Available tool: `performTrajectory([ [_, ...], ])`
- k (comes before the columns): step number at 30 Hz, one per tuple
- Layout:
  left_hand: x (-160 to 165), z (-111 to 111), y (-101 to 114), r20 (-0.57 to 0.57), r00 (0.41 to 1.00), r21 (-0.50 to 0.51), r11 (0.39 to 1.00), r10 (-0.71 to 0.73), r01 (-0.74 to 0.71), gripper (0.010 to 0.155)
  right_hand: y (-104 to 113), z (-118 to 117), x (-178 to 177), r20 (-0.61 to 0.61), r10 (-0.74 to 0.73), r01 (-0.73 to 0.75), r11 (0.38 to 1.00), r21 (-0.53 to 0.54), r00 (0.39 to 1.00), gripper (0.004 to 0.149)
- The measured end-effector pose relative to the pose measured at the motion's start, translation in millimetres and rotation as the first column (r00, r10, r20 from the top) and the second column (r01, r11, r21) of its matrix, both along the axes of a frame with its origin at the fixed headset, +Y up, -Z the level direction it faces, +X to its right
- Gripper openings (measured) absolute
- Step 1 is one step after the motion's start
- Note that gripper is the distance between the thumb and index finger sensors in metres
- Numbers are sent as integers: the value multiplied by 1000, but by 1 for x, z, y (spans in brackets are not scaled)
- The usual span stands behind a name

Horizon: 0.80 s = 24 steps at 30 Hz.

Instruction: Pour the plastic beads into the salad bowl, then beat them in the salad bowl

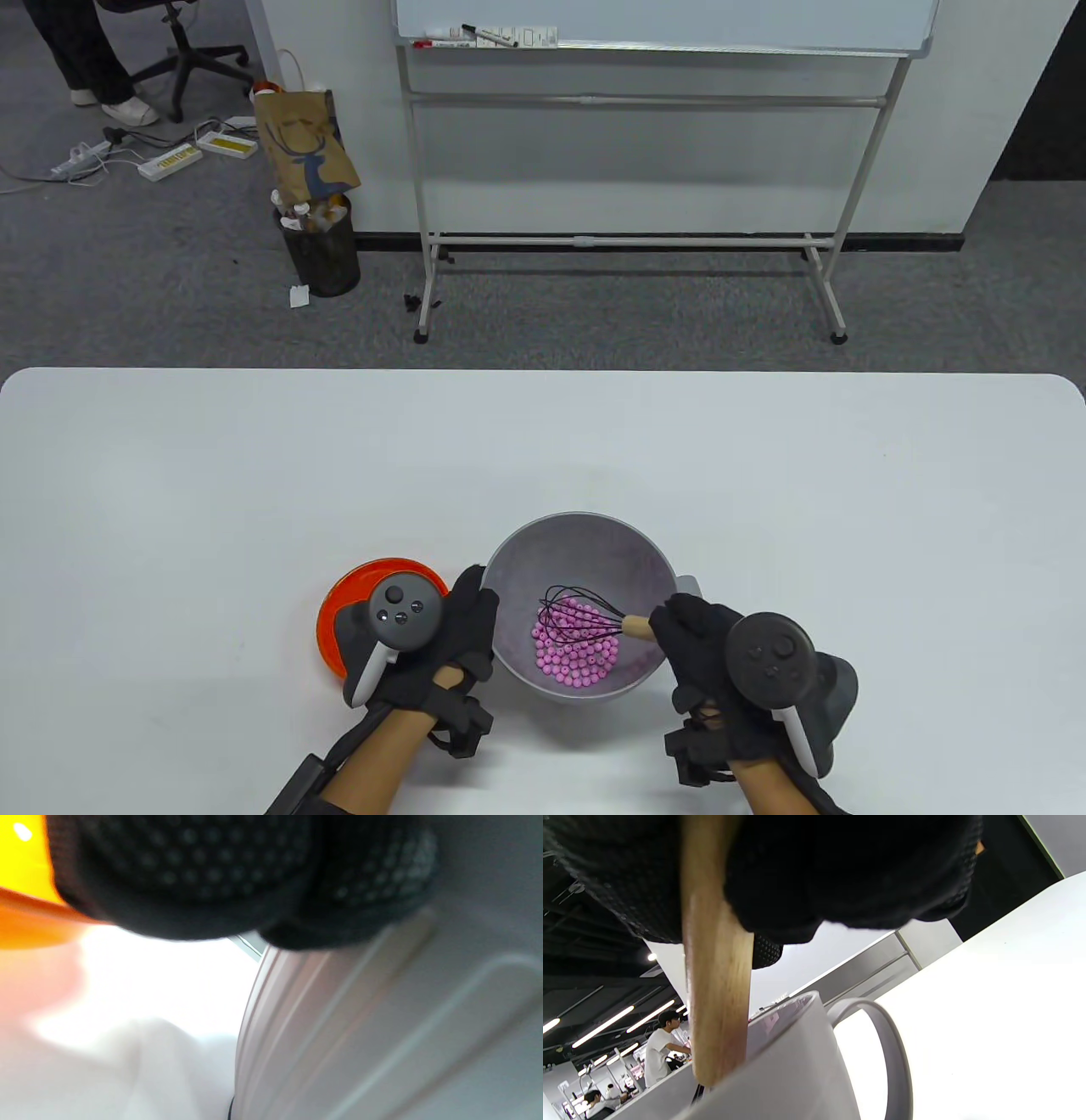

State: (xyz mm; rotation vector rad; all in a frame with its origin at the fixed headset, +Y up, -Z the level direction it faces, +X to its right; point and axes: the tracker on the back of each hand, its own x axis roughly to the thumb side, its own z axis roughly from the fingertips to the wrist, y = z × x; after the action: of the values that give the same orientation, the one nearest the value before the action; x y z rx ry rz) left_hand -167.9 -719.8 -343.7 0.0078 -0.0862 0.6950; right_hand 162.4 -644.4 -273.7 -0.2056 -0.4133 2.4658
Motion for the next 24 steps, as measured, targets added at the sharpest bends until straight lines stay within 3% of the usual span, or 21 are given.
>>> performTrajectory([
  [4, 0, 0, 0, 0, 1000, 1, 1000, -1, 1, 57, 13, 4, 19, 35, -70, 68, 996, 56, 997, 46],
  [9, 0, 0, 0, 1, 1000, 0, 1000, -3, 3, 57, 26, 17, 51, 112, -227, 202, 958, 202, 967, 49],
  [14, 0, 0, 0, 1, 1000, 0, 1000, -2, 2, 57, 15, 18, 73, 320, -126, 52, 972, 231, 939, 49],
  [19, 0, 0, 0, 0, 1000, 2, 1000, -2, 2, 57, -22, 0, 77, 430, 133, -181, 981, 73, 893, 49],
  [23, 0, 0, 0, 1, 1000, 3, 1000, -3, 3, 57, -47, -17, 72, 357, 376, -329, 925, -187, 855, 50],
  [24, 0, 0, 0, 1, 1000, 3, 1000, -3, 3, 56, -50, -20, 71, 343, 398, -343, 915, -212, 851, 50],
])
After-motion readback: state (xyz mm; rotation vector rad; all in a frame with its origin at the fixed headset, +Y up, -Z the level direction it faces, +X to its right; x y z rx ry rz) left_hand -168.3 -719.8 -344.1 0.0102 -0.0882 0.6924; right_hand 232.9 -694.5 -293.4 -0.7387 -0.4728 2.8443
